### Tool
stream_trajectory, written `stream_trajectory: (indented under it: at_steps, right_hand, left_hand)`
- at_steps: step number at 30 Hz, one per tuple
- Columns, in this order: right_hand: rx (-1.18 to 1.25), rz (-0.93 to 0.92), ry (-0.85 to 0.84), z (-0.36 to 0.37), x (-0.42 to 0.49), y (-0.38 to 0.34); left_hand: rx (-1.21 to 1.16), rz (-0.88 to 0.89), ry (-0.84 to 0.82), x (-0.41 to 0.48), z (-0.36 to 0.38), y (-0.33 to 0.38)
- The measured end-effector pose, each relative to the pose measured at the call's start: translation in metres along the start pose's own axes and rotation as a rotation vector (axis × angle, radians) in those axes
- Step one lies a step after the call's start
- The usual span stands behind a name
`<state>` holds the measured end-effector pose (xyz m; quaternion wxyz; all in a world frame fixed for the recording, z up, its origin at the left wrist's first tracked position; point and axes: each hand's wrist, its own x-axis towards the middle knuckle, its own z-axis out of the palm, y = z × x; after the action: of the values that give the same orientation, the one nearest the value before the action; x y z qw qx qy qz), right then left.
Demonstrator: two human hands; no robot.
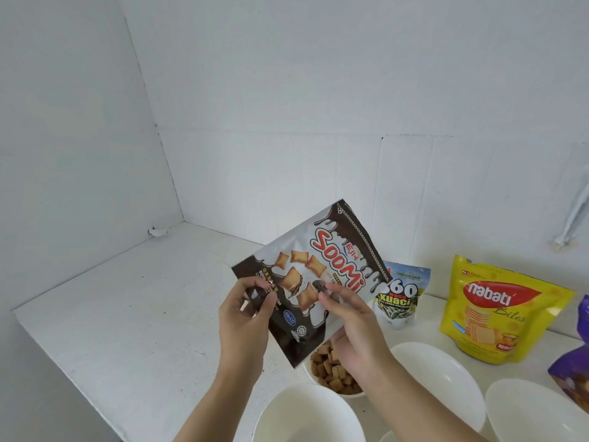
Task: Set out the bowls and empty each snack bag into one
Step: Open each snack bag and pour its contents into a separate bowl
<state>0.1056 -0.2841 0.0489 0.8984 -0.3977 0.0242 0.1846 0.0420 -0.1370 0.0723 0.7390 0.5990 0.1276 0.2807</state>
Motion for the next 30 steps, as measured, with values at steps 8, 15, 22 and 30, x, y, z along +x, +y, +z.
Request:
stream_trajectory:
  at_steps: [8, 15, 22, 30]
  right_hand:
    - [-0.045, -0.157, 0.111, -0.010, 0.007, -0.031]
    - [-0.105, -0.174, 0.104, 0.006, 0.000, -0.036]
    - [-0.244, -0.136, 0.030, 0.029, -0.006, -0.045]
    - [-0.412, -0.213, -0.120, 0.064, -0.026, -0.046]
  left_hand:
    - [0.138, -0.090, -0.141, 0.001, -0.039, 0.000]
    - [0.455, -0.154, -0.257, 0.005, -0.066, 0.010]
    - [0.621, -0.162, -0.315, 0.014, -0.074, 0.058]
    - [0.436, -0.004, -0.244, -0.009, -0.051, 0.092]
